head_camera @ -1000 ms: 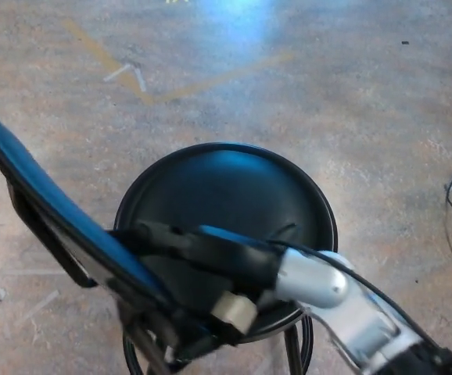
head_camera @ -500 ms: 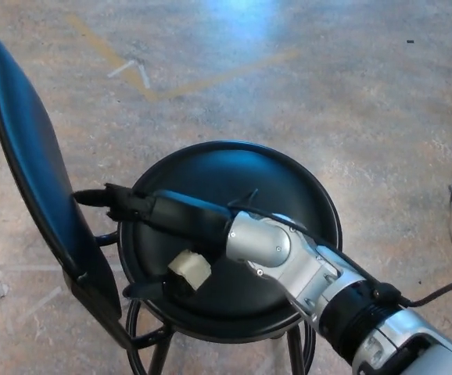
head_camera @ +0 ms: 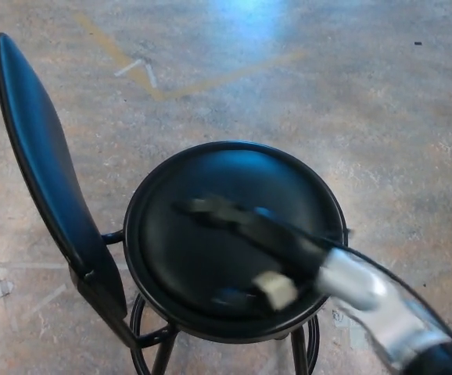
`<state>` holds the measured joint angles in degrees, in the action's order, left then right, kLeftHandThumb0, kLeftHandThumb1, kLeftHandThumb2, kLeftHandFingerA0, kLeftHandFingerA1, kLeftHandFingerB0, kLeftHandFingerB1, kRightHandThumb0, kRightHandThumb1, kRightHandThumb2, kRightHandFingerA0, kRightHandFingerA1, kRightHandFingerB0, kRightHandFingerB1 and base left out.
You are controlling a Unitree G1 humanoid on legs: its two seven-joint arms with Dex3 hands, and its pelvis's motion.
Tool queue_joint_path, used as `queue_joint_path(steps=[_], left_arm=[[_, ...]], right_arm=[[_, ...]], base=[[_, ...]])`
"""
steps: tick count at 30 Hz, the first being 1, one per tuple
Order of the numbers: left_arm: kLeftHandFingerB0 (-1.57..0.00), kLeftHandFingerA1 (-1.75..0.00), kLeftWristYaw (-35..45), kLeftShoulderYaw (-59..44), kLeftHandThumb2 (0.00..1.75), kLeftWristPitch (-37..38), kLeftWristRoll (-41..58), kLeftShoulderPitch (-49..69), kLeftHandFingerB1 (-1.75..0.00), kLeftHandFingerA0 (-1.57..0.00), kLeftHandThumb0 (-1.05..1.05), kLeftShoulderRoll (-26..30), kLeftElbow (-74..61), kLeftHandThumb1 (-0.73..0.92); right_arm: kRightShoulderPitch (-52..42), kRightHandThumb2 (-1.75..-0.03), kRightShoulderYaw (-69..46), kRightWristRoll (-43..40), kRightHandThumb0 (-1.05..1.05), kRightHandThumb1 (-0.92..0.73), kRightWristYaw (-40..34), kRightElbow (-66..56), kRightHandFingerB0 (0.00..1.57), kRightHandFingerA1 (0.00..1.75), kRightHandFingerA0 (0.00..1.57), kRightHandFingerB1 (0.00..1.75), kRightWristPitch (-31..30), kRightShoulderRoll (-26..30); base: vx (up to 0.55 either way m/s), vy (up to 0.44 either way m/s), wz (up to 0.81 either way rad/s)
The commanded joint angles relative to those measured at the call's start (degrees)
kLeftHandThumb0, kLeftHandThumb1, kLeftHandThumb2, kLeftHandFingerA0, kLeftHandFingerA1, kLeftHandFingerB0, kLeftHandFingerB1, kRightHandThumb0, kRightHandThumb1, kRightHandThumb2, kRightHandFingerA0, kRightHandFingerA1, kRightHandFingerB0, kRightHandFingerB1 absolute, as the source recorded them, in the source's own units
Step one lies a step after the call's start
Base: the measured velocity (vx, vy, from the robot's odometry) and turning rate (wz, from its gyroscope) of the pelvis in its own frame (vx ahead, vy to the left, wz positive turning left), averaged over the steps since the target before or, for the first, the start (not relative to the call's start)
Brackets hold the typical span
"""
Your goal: Use the right hand to rotate the back of the chair to its left.
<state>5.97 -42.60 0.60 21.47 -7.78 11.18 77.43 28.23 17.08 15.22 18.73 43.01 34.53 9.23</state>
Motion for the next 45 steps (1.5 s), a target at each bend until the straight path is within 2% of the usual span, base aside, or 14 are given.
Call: queue_joint_path(steps=[1, 3, 7, 8, 10, 11, 15, 26, 33, 34, 37, 38, 40, 45], left_arm=[[-0.03, -0.50, 1.15, 0.08, 1.05, 0.30, 0.38, 1.76, -0.34, -0.13, -0.76, -0.74, 0.25, 0.71], [-0.11, -0.36, 0.64, 0.22, 0.68, 0.41, 0.23, 1.85, -0.23, -0.23, -0.72, -0.77, 0.23, 0.86], [-0.10, -0.33, -1.26, 1.61, 0.65, 1.07, -1.31, 1.21, -0.27, -0.22, -0.72, -1.04, 0.28, 0.85], [0.00, -0.48, -1.14, 1.50, 1.09, 0.85, -1.03, 0.87, -0.50, -0.01, -0.36, -1.14, 0.29, 0.53], [0.00, -0.48, -1.32, 1.30, 1.09, 0.63, -0.65, 0.64, -0.50, -0.01, -0.36, -1.26, 0.32, 0.53], [-0.12, -0.35, -1.44, 1.23, 0.68, 0.64, -0.46, 0.58, -0.23, -0.25, -0.70, -1.32, 0.26, 0.86], [-0.07, -0.48, -1.25, 1.70, 1.00, 0.90, -0.78, 0.78, -0.36, -0.19, -0.74, -1.41, 0.21, 0.69], [-0.15, -0.47, -0.88, 4.44, 0.98, 1.36, -2.83, 1.45, -0.42, -0.22, -0.76, -1.13, 0.22, 0.68], [-0.23, -0.36, -0.43, 5.66, 0.66, 1.78, -3.02, 2.00, -0.30, -0.31, -0.73, -1.37, 0.37, 0.84], [-0.23, -0.36, -0.46, 5.85, 0.66, 1.85, -3.06, 1.92, -0.30, -0.32, -0.74, -1.42, 0.31, 0.84], [-0.19, -0.49, -0.53, 5.93, 0.97, 1.60, -2.67, 1.86, -0.43, -0.26, -0.74, -1.58, 0.34, 0.68], [-0.26, -0.38, -0.73, 5.72, 0.66, 1.54, -2.37, 1.79, -0.31, -0.36, -0.72, -1.65, 0.35, 0.83], [-0.20, -0.49, -0.34, 5.72, 0.97, 1.28, -2.20, 1.78, -0.44, -0.27, -0.74, -1.62, 0.40, 0.68], [-0.26, -0.38, 0.04, 6.33, 0.66, 1.10, -2.34, 1.85, -0.32, -0.36, -0.73, -1.61, 0.34, 0.85]], right_arm=[[-14.94, -1.04, -10.24, -7.88, -1.05, -0.66, -1.86, -9.15, 0.00, 0.42, 0.03, 0.40, 11.67, 10.12], [-16.44, -0.67, -12.02, -6.31, -1.05, -0.73, -4.15, -9.36, 0.00, 0.18, 0.00, 0.15, 12.22, 10.85], [-18.73, -0.67, -18.67, -3.00, -1.05, -0.73, -14.53, -0.64, 0.00, 0.22, 0.00, 0.18, 15.35, 13.85], [-18.98, -0.73, -20.08, -2.81, -1.05, -0.81, -17.47, 2.15, 0.00, 0.32, 0.00, 0.19, 14.02, 13.72], [-19.14, -0.73, -21.33, -1.58, -1.05, -0.81, -21.46, 5.14, 0.00, 0.32, 0.00, 0.19, 12.71, 13.59], [-18.57, -0.72, -22.79, -4.15, -1.05, -0.89, -21.11, 8.97, 0.00, 0.34, 0.00, 0.31, 11.73, 12.37], [-16.67, -0.73, -26.09, -7.70, -1.05, -0.92, -23.74, 21.48, 0.00, 0.30, 0.00, 0.26, 6.09, 9.80], [-15.99, -0.93, -25.30, -3.96, -1.05, -0.92, -30.61, 34.24, 0.00, 1.28, 0.00, 0.61, -13.23, 8.33], [-17.85, -1.35, -27.04, -6.03, -1.05, -0.51, -27.24, 35.98, 0.00, 0.93, 0.02, 0.76, -20.64, 6.72], [-17.90, -1.35, -27.39, -6.34, -1.05, -0.48, -26.95, 36.17, 0.01, 1.25, 0.52, 0.74, -22.16, 6.27], [-18.94, -1.38, -28.92, -7.38, -1.05, -0.52, -25.31, 36.36, 0.02, 0.93, 0.03, 0.76, -24.37, 5.59], [-19.03, -1.39, -29.09, -7.35, -1.05, -0.51, -25.02, 36.37, 0.04, 0.94, 0.04, 0.78, -24.88, 5.51], [-19.90, -1.23, -30.88, -8.84, -1.05, -0.60, -22.86, 36.37, 0.00, 1.24, 0.25, 0.96, -25.93, 5.01], [-21.31, -1.39, -33.16, -9.46, -1.05, -0.49, -21.44, 36.11, 0.01, 0.90, 0.07, 0.76, -27.19, 4.40]], base=[[0.00, 0.000, 0.00], [0.00, 0.000, 0.00], [0.00, 0.000, 0.00], [0.00, 0.000, 0.00], [0.00, 0.000, 0.00], [0.00, 0.000, 0.00], [0.00, 0.000, 0.00], [0.00, 0.000, 0.00], [0.00, 0.000, 0.00], [0.00, 0.000, 0.00], [0.00, 0.000, 0.00], [0.00, 0.000, 0.00], [0.00, 0.000, 0.00], [0.00, 0.000, 0.00]])
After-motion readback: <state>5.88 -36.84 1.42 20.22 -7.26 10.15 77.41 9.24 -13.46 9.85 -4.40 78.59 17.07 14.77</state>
